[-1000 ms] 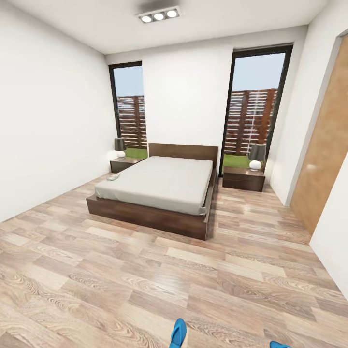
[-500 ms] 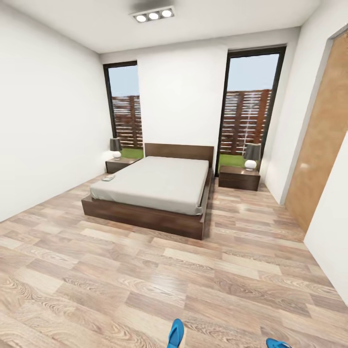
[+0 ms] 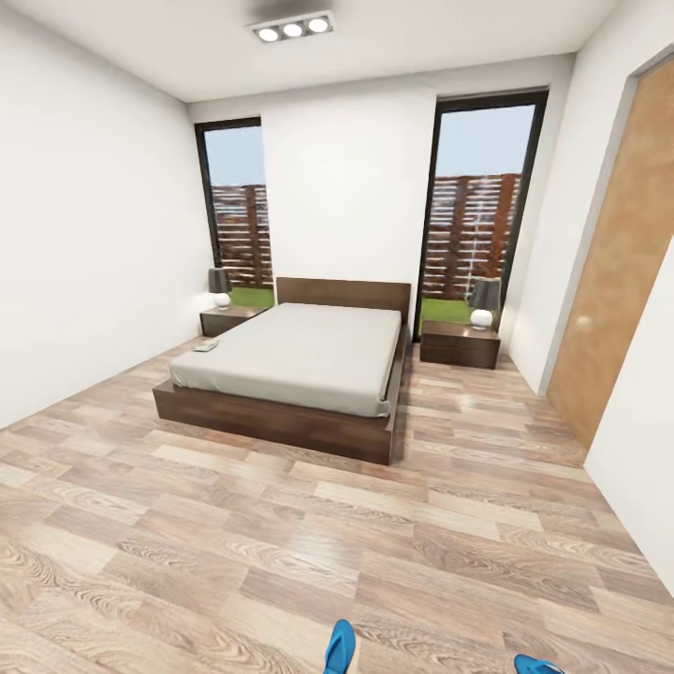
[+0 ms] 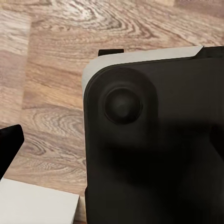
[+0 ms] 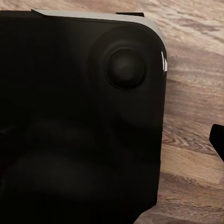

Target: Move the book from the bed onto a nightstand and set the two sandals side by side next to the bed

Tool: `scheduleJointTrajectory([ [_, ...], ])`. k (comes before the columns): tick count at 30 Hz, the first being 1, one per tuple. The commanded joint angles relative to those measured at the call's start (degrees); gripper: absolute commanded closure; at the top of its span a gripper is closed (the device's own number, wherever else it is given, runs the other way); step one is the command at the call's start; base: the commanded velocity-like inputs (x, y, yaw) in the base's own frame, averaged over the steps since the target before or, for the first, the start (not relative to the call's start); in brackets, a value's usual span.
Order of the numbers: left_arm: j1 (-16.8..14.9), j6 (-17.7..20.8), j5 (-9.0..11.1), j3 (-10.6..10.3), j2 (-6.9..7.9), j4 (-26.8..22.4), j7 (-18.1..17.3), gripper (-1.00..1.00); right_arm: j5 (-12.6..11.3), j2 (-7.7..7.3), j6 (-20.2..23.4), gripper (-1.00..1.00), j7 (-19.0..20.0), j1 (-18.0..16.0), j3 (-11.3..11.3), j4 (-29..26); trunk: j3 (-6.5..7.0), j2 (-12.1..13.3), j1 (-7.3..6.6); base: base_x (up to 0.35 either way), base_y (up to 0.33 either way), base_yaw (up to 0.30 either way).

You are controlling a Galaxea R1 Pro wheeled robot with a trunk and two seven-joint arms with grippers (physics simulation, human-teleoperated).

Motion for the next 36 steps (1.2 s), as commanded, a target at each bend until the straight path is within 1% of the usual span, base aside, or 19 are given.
scheduleJointTrajectory([
  [1, 0.0, -0.2, -0.1, -0.1, 0.01, 0.0, 0.1, -1.00, 0.0, 0.00, -0.2, -1.00, 0.1, 0.0, 0.0, 0.0, -0.04, 0.0, 0.00, 0.005, 0.004, -0.012],
  [8, 0.0, -0.2, -0.1, -0.1, 0.01, 0.0, 0.1, -1.00, 0.0, 0.05, -0.2, -1.00, 0.1, 0.0, 0.0, 0.0, -0.04, 0.0, 0.00, 0.021, 0.010, -0.107],
  [16, 0.0, -0.2, -0.1, -0.1, -0.03, 0.0, 0.1, -1.00, 0.0, 0.06, -0.2, -1.00, 0.0, 0.0, 0.0, -0.1, -0.04, 0.0, 0.00, 0.106, 0.084, -0.108],
  [36, 0.0, -0.2, -0.1, -0.1, 0.01, 0.0, 0.1, -1.00, 0.0, 0.06, -0.3, -1.00, 0.0, 0.0, 0.1, -0.2, -0.04, 0.0, 0.00, 0.060, 0.059, -0.014],
])
